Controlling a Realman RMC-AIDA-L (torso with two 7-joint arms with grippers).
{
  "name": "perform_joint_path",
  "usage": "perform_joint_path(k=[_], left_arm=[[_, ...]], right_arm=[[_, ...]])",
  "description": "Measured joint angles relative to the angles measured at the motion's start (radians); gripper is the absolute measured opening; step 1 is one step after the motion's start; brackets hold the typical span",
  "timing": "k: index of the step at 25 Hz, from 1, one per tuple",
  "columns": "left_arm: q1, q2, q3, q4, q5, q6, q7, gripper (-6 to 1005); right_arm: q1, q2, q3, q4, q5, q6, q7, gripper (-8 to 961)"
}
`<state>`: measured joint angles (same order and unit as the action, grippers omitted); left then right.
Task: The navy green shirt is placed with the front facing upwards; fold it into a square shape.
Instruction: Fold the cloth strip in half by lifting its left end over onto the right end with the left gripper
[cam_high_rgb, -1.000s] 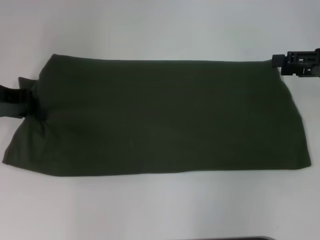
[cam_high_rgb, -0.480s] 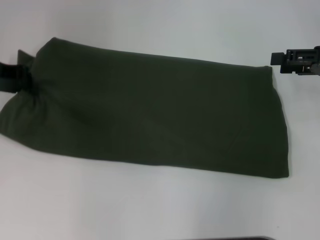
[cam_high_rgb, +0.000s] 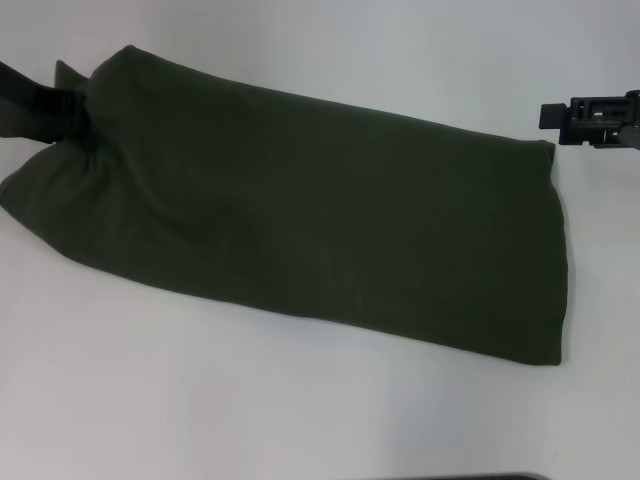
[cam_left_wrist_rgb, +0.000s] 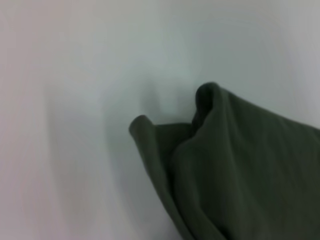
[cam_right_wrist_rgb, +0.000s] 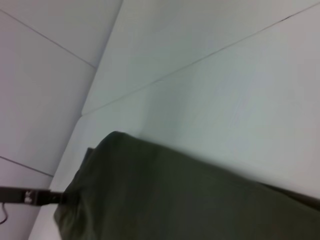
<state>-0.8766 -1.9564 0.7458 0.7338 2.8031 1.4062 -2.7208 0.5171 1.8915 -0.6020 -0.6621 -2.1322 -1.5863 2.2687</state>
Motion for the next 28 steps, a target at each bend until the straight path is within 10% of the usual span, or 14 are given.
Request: perform_joint_path(k=[11, 28], left_arm=[[0.051, 0.023, -0.038, 0.09, -0.009, 0.129, 0.015, 69], [0.054, 0.003, -0.035, 0.09, -0.012, 0.143, 0.039, 69]], right_arm=[[0.011, -0.026, -0.006, 0.0, -0.049, -0.009, 0.064, 763], [0.275, 0.154, -0.1, 0.109, -0.066, -0.004, 0.091, 762]])
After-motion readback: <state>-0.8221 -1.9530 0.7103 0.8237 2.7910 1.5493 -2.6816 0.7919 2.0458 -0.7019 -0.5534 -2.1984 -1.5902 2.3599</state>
